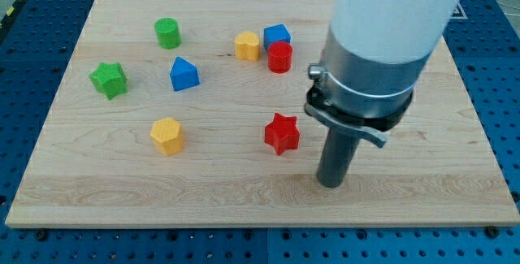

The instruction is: Move the red star towards the red circle

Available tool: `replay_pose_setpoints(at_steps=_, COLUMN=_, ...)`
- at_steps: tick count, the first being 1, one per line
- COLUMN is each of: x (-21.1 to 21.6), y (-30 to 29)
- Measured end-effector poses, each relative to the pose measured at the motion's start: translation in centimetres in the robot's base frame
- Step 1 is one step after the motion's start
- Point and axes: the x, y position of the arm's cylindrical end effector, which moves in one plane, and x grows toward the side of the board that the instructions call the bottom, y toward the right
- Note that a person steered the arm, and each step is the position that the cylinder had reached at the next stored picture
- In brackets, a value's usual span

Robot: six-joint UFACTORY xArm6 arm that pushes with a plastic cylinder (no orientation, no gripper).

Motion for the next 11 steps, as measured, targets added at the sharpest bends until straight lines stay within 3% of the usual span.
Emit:
replay_pose_setpoints(at_steps=2, x=-2.4, y=-6.1)
replay_pose_setpoints(at_steps=6, x=-8.9, y=-4.7)
replay_pose_setpoints(at_steps=10, x=-9.1, y=-4.7)
replay_pose_setpoints(at_steps=11, x=-6.8, y=-4.3)
